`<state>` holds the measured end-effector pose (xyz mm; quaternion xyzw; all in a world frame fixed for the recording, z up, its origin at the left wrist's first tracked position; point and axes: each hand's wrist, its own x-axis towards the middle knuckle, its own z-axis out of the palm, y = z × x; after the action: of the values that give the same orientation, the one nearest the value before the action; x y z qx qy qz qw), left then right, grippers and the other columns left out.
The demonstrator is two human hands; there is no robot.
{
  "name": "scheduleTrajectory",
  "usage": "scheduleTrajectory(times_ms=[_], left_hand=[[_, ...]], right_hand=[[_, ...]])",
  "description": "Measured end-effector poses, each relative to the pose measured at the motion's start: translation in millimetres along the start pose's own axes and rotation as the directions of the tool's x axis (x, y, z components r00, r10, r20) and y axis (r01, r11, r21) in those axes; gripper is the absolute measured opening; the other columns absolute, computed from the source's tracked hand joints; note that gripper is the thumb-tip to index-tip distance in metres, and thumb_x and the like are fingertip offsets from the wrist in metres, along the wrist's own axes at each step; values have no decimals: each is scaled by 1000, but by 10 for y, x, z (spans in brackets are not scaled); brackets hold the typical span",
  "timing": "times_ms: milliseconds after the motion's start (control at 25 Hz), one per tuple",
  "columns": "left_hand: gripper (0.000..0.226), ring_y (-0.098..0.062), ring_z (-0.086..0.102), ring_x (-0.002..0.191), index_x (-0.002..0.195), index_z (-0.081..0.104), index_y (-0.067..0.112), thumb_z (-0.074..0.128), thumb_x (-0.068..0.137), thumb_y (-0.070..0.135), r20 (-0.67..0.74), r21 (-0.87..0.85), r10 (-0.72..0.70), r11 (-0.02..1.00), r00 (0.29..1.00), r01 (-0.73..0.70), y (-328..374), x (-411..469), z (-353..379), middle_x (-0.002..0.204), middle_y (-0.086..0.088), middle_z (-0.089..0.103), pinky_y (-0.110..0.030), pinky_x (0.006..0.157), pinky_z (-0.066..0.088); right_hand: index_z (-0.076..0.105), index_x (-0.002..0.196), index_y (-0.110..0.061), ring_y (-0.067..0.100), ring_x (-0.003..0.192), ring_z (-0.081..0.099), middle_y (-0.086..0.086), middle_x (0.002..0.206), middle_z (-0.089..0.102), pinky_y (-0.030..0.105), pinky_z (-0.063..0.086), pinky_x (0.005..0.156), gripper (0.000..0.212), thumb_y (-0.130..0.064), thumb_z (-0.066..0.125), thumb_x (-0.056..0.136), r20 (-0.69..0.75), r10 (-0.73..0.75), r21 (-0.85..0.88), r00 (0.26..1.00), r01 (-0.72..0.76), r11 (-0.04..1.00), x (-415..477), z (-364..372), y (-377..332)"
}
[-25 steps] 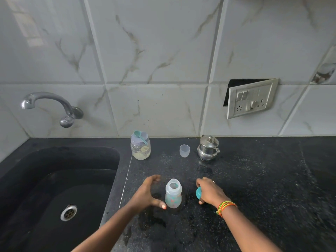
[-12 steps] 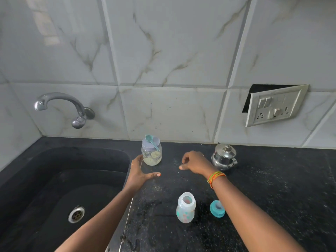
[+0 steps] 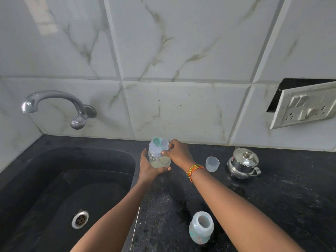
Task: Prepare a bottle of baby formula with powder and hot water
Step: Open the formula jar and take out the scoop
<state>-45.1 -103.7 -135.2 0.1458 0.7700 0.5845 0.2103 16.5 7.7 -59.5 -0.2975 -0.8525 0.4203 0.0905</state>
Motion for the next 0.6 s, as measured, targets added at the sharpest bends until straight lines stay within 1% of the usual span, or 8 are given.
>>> scheduleTrajectory(times_ms=[80, 160, 200, 280, 320, 440, 520, 600], left_hand=[[132, -20, 46, 124, 139, 20, 28, 89, 29, 48, 5, 4, 13, 1000, 1000, -13, -35, 78, 25, 138, 0, 42, -41, 104, 43], [126, -16, 48, 117, 138, 20, 27, 89, 33, 43, 30, 20, 37, 999, 999, -38, -10, 105, 39, 130, 5, 44, -33, 96, 43], [124, -15, 48, 116, 138, 20, 26, 88, 36, 38, 33, 17, 38, 999, 999, -39, -8, 117, 49, 129, 6, 44, -32, 95, 43], [118, -17, 48, 119, 138, 22, 25, 88, 40, 33, 7, -3, 29, 1000, 1000, -29, -27, 143, 65, 132, 4, 45, -35, 98, 44], [114, -18, 48, 121, 136, 25, 26, 88, 41, 32, -7, -9, 31, 999, 1000, -31, -34, 141, 69, 132, 3, 45, -37, 100, 44], [101, -18, 44, 120, 129, 39, 24, 85, 40, 36, -33, 62, 63, 996, 997, -61, 19, 65, 83, 123, 4, 43, -36, 98, 42], [104, -15, 38, 117, 129, 40, 22, 80, 36, 46, -28, 127, 102, 987, 994, -97, 66, -41, 100, 123, 3, 39, -36, 97, 40], [103, -12, 36, 114, 128, 37, 24, 79, 38, 47, 5, 156, 141, 978, 990, -140, 93, -168, 109, 121, 5, 38, -29, 90, 38]], right_hand=[[48, 89, -12, 24, 86, 57, 10, 99, 63, 30, 43, 71, 23, -19, 69, 83, 6, -17, -8, 1000, 17, 1000, 29, 57, 19], [52, 94, -12, 25, 85, 59, 9, 93, 62, 31, 47, 72, 17, -13, 66, 84, 0, -39, 3, 999, 39, 999, 51, 79, 37], [54, 99, -12, 24, 84, 58, 8, 89, 59, 29, 47, 69, 17, -9, 63, 85, 0, -58, 18, 998, 58, 998, 51, 72, 38], [60, 107, -14, 20, 82, 55, 5, 87, 58, 23, 42, 60, 24, -3, 56, 86, -29, -96, 52, 995, 97, 994, 48, 44, 26], [64, 106, -14, 19, 84, 55, 6, 89, 61, 22, 38, 58, 27, -1, 52, 86, -77, -102, 62, 992, 107, 992, 45, 26, 22], [73, 95, -10, 23, 97, 58, 10, 105, 67, 22, 33, 69, 31, 0, 45, 87, -248, -75, 60, 966, 93, 994, 24, -52, 32], [71, 97, -6, 27, 101, 57, 13, 108, 64, 24, 34, 72, 31, 1, 42, 87, -265, -84, -14, 961, 83, 996, 2, -100, 46], [66, 110, -5, 30, 108, 55, 14, 116, 59, 29, 40, 82, 30, -7, 43, 91, -224, -102, -102, 969, 81, 992, -27, -114, 27]])
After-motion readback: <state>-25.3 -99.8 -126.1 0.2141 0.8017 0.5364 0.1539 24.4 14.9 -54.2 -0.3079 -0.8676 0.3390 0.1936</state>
